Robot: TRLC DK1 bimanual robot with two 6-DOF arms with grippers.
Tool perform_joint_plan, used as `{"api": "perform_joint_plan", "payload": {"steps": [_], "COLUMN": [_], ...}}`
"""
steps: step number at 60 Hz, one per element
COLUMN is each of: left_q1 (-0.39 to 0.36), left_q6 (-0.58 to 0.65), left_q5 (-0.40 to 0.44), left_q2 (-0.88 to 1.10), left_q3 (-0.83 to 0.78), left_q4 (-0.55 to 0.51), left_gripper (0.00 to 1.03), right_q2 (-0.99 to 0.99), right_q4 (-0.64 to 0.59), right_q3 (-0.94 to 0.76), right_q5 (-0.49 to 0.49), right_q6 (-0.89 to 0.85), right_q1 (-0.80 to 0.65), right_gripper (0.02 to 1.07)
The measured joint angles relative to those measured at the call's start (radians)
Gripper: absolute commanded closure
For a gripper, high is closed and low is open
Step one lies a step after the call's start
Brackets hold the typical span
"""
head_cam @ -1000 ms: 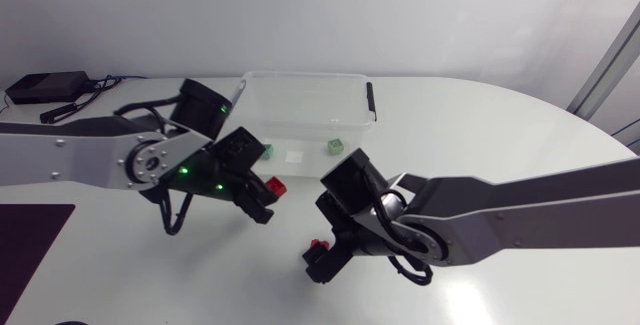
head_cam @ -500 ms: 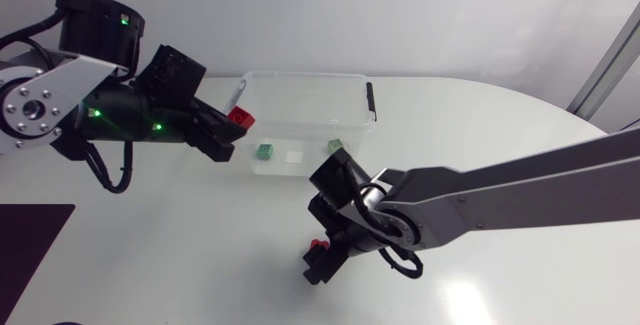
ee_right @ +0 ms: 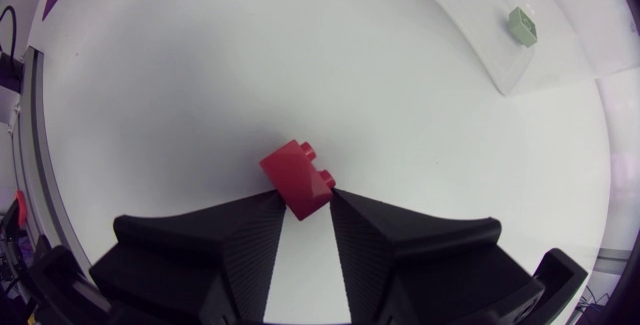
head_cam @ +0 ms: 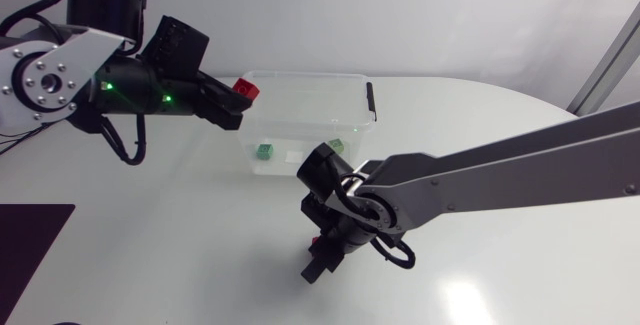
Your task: Place the duplo bricks in the container
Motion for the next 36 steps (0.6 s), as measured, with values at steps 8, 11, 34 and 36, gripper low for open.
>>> {"api": "perform_joint_plan", "payload": {"steps": [8,11,34,36], "left_q1": [0.014,0.014,0.014,0.014], "left_q6": [-0.027,-0.035,-0.069,-0.069], "left_q5": [-0.012,-0.02,-0.087,-0.09], "left_q2": [0.062,0.087,0.324,0.34], "left_q3": [0.028,0.038,0.176,0.188], "left_q4": [0.069,0.089,0.166,0.167], "left_gripper": [0.77,0.76,0.75,0.75], "right_q2": [-0.027,-0.051,-0.269,-0.262], "right_q4": [-0.012,-0.023,-0.122,-0.123], "right_q3": [-0.001,-0.002,-0.002,0.0], "right_q5": [0.008,0.011,0.04,0.04], "right_q6": [0.0,0.0,0.0,0.0], "right_q1": [0.0,0.0,0.019,0.016], "right_gripper": [0.75,0.75,0.71,0.66]}}
